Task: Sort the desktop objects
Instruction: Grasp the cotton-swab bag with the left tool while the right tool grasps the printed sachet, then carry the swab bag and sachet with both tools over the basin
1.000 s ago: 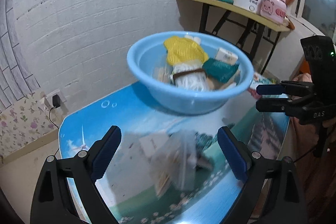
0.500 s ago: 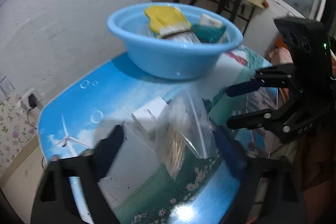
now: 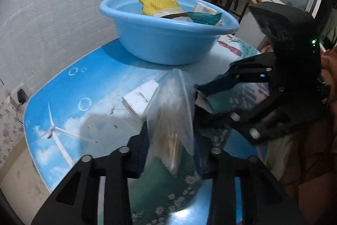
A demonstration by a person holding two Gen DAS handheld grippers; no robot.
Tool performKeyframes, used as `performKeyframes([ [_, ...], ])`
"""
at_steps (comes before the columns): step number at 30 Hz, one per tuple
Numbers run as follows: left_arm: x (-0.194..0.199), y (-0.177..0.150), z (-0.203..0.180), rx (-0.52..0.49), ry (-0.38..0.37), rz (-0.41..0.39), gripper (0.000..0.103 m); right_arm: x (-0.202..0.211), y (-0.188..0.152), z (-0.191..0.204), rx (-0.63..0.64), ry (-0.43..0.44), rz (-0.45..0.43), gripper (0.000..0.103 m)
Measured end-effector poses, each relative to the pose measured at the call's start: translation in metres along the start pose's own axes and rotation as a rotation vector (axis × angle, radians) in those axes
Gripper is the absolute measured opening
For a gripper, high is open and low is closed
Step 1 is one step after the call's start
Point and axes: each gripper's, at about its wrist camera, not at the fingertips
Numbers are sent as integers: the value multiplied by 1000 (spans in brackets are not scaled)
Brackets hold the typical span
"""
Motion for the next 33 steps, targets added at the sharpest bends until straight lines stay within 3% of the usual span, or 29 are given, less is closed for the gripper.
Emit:
performKeyframes([
  [7, 7, 11, -16, -20, 20, -10, 33, 16, -8, -16, -31, 18, 13, 24],
  [17, -20, 38, -60, -59, -5, -13, 33, 58, -47, -66, -146, -85, -22, 24],
  [33, -46, 67, -113, 7, -1, -61, 33, 112, -77, -115, -242, -181, -93, 24],
])
Point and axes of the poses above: each gripper's, at about its wrist camera, not at the fingertips, and x roughly against the way its jaws point, z to its left, y to its top, and after that the axes turned 4 degrees about -y, right-handed
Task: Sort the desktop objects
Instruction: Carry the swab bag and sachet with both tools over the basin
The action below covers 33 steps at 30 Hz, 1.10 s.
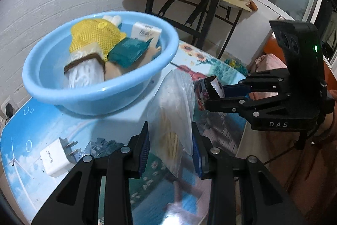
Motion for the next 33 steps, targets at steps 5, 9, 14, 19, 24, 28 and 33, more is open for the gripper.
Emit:
performKeyframes([
  [5, 9, 14, -6, 11, 31, -40, 33, 5, 4, -7, -28, -8, -47, 24],
  [9, 25, 24, -13, 13, 49, -74, 33, 14, 9, -5, -21, -22, -92, 24],
  [14, 32, 40, -12, 27, 79, -93, 33, 27, 19, -7, -33, -30, -160, 24],
  [19, 32, 58, -2, 34, 89, -94, 33, 37, 36, -10, -53, -15, -202, 24],
  [24, 27, 76, 12, 33, 103, -88, 33, 34, 55, -9, -41, 8, -215, 24],
  [28, 21, 85, 26, 52, 106, -80, 33, 25, 68, -6, -34, 27, -213, 24],
  [33, 18, 94, 42, 71, 129, -75, 37, 14, 89, 4, -6, 62, -220, 24],
])
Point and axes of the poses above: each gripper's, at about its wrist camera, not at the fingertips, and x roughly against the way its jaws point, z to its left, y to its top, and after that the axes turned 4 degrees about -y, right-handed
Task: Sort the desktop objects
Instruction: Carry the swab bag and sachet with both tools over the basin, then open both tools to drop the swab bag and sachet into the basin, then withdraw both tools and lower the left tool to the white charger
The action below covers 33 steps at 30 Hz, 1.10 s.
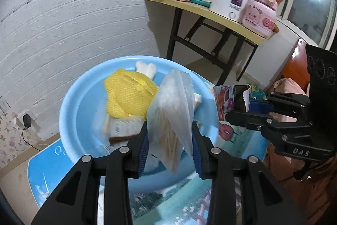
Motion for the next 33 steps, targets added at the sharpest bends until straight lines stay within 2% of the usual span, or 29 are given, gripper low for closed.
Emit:
performKeyframes([
  [2, 0, 3, 5, -1, 14, -1, 38, -7, 6, 3, 8, 9, 7, 24],
  [4, 0, 5, 10, 5, 22, -2, 44, -13, 12, 5, 16, 13, 12, 24],
  [6, -1, 6, 14, 11, 39, -6, 58, -20, 17, 7, 27, 21, 24, 24],
  [12, 2, 8, 25, 17, 81, -12, 79, -26, 24, 16, 59, 37, 29, 26],
  [16, 5, 4, 27, 20, 100, -12, 82, -23, 25, 13, 55, 20, 14, 26],
  [19, 9, -3, 27, 27, 102, -14, 90, -25, 21, 9, 43, 3, 32, 26],
  [29, 35, -36, 36, 46, 154, -18, 92, -19, 8, 2, 5, -35, 67, 27],
  [33, 48, -50, 43, 47, 180, -14, 95, -18, 2, -2, -23, -53, 78, 33],
])
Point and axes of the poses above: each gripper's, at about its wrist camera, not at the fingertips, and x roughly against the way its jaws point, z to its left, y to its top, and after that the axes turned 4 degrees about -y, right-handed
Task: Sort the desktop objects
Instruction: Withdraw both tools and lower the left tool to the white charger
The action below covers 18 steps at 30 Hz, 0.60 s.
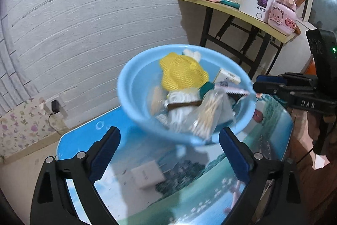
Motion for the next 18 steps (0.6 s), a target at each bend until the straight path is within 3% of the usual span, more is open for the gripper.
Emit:
performKeyframes([
  [10, 8, -30, 17, -43, 31, 37, 95, 7, -12, -7, -56, -42, -8, 36],
  [18, -8, -52, 29, -15, -2, 74, 95, -2, -35, -39, -193, -127, 59, 36],
])
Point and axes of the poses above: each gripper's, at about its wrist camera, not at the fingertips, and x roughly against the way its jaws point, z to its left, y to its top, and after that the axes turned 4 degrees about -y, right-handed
